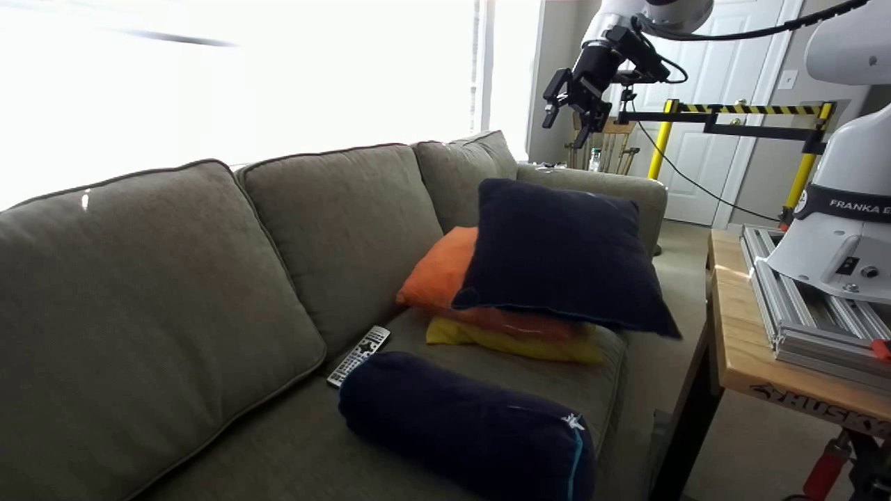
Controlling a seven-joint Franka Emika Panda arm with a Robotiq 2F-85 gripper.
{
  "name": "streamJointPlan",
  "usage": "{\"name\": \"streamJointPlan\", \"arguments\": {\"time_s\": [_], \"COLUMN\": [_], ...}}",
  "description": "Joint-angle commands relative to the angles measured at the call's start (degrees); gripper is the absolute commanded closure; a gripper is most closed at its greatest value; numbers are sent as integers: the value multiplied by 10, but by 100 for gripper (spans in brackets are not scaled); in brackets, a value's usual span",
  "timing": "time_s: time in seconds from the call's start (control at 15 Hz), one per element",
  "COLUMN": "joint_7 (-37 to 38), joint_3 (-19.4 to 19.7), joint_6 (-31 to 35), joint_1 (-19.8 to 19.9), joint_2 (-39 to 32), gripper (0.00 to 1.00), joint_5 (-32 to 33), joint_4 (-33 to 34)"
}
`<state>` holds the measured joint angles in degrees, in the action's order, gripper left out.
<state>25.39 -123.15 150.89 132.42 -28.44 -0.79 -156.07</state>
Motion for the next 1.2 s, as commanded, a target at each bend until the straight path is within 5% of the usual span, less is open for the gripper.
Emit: {"name": "streamJointPlan", "arguments": {"time_s": [0.0,0.67,1.13], "joint_7": [-19,-72,-62], "joint_3": [-24,-21,-64], "joint_6": [-79,-168,-233], "joint_1": [6,-30,-22], "joint_2": [-43,-74,-61], "gripper": [0,0,0], "joint_5": [57,75,173], "joint_4": [24,66,98]}}
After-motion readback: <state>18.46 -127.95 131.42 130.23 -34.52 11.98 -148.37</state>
